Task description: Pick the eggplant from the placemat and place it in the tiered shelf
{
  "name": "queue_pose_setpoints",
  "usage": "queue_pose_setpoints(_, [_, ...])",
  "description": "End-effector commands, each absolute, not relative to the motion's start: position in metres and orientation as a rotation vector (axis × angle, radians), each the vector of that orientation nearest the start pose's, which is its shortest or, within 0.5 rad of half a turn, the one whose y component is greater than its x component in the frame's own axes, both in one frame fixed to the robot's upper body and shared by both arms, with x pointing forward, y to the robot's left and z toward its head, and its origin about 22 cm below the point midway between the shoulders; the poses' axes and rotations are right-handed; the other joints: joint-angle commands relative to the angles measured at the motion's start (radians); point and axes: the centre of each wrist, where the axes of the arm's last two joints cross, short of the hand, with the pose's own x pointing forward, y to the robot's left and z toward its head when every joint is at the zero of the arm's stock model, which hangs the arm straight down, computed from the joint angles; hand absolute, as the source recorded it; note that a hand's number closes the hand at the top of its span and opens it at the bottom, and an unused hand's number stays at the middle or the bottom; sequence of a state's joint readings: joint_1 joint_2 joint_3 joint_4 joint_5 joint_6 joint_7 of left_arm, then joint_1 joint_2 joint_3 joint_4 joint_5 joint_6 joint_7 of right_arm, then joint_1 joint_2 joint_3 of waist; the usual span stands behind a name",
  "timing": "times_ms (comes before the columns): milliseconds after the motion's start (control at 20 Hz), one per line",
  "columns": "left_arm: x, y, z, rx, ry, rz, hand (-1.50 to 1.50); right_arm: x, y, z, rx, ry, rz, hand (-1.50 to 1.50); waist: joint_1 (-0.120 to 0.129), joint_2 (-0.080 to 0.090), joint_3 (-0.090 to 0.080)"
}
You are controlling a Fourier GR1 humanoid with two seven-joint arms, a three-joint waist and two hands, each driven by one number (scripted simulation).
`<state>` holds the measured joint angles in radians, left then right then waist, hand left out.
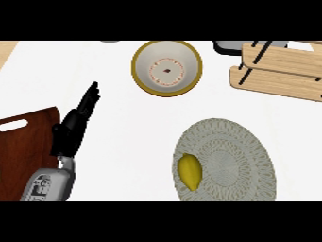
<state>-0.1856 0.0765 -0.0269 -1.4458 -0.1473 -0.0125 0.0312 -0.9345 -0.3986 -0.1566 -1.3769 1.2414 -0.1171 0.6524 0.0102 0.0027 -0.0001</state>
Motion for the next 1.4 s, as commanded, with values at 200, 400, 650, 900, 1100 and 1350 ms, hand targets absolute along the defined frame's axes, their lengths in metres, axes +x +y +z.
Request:
queue_pose_setpoints(200, [0.291, 0.227, 0.016, 0.096, -1.568, -0.270, 0.00, 0.392, -0.274, 0.272, -1.480, -1.674, -0.143, 1.50, 0.000, 0.004, 0.002])
queue_pose_setpoints(400, [0.282, 0.234, 0.023, 0.085, -1.597, -0.274, 0.00, 0.409, -0.301, 0.272, -1.440, -1.695, -0.127, 1.50, 0.007, 0.002, 0.001])
queue_pose_setpoints(650, [0.279, 0.228, 0.015, 0.104, -1.586, -0.264, 0.00, 0.417, -0.307, 0.258, -1.436, -1.696, -0.135, 1.50, 0.000, 0.000, 0.000])
queue_pose_setpoints(900, [0.280, 0.225, 0.013, 0.113, -1.584, -0.248, 0.00, 0.419, -0.339, 0.228, -1.658, -1.411, -0.038, 1.50, -0.004, 0.001, -0.002])
queue_pose_setpoints(1100, [0.287, 0.224, 0.019, 0.098, -1.578, -0.262, 0.00, 0.416, -0.356, 0.236, -1.695, -1.378, -0.178, -1.50, -0.002, 0.000, 0.000])
queue_pose_setpoints(1350, [0.281, 0.221, 0.009, 0.114, -1.568, -0.249, 0.00, 0.413, -0.345, 0.231, -1.634, -1.392, -0.213, -1.50, -0.005, -0.002, 0.000])
